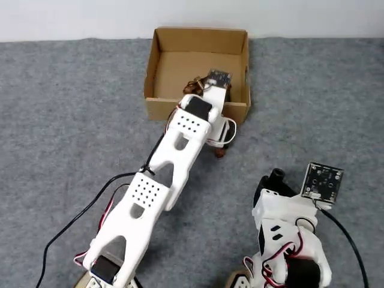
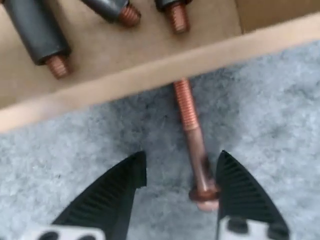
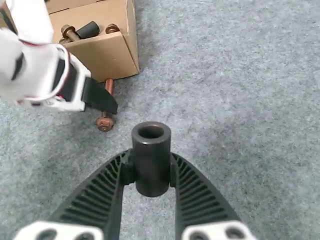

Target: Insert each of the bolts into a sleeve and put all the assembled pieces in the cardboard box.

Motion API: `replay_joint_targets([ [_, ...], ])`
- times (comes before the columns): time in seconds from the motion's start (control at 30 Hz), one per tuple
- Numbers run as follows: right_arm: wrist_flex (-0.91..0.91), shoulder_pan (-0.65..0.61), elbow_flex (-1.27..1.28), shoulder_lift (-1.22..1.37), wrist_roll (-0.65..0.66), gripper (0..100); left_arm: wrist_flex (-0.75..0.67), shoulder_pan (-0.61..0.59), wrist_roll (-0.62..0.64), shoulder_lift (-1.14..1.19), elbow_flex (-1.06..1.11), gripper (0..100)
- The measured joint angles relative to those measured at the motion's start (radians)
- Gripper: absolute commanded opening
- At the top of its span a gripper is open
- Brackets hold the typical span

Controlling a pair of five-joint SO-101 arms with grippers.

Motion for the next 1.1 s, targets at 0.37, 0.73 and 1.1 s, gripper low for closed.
replay_joint_targets([
  [0.37, 0.0, 0.0, 0.0, 0.0, 0.0, 0.8, 0.049, 0.008, 0.018, 0.06, -0.172, 0],
  [0.73, 0.0, 0.0, 0.0, 0.0, 0.0, 0.8, 0.049, 0.049, 0.018, -0.098, -0.192, 0],
  [1.1, 0.0, 0.0, 0.0, 0.0, 0.0, 0.8, 0.049, 0.048, 0.046, -0.453, 0.195, 0],
])
